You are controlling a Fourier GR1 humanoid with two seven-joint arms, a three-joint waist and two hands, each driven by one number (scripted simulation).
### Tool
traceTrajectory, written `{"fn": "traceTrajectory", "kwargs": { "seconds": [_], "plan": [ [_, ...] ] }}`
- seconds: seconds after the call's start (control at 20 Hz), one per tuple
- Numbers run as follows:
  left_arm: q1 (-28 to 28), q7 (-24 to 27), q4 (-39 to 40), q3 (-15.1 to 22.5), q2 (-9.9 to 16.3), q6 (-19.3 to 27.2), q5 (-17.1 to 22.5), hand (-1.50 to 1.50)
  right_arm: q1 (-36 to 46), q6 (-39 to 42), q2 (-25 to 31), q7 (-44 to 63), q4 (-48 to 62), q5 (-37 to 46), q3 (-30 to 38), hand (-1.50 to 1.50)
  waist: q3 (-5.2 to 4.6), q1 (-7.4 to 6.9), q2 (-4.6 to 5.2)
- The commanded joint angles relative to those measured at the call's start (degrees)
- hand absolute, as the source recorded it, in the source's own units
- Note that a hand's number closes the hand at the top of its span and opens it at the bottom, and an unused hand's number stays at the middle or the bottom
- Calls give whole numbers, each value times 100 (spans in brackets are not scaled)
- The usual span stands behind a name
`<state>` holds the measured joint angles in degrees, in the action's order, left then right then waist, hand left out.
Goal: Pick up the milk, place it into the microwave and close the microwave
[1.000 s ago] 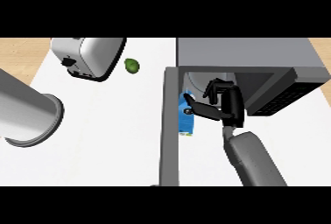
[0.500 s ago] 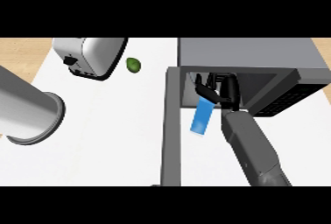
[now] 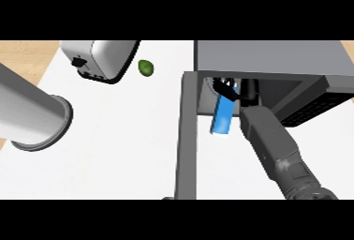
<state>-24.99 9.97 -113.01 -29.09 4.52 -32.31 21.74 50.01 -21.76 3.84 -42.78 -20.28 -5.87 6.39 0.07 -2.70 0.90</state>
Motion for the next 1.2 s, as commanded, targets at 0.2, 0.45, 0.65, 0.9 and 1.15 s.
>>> {"fn": "traceTrajectory", "kwargs": {
  "seconds": [0.2, 0.45, 0.65, 0.9, 1.15],
  "plan": [
    [279, -66, 47, 195, -144, 144, -219, -150, 680, -1370, 115, -233, 816, 787, -367, 150, -2, -57, 37],
    [187, 85, 267, -82, 115, -125, -22, -150, 984, -2191, 120, -129, 1189, 1076, -485, 150, 0, -198, 75],
    [191, 154, 271, 46, 53, -212, -163, -150, 1042, -2543, 269, 50, 1319, 999, -317, 150, 5, -240, 110],
    [514, 41, 368, 6, 171, -63, -115, -150, 1177, -2597, 508, 188, 1361, 903, -141, 150, 14, -327, 191],
    [730, 216, 658, 89, 176, -107, -340, -150, 994, -2684, 549, 125, 1452, 866, -44, 150, 10, -308, 202]
  ]
}}
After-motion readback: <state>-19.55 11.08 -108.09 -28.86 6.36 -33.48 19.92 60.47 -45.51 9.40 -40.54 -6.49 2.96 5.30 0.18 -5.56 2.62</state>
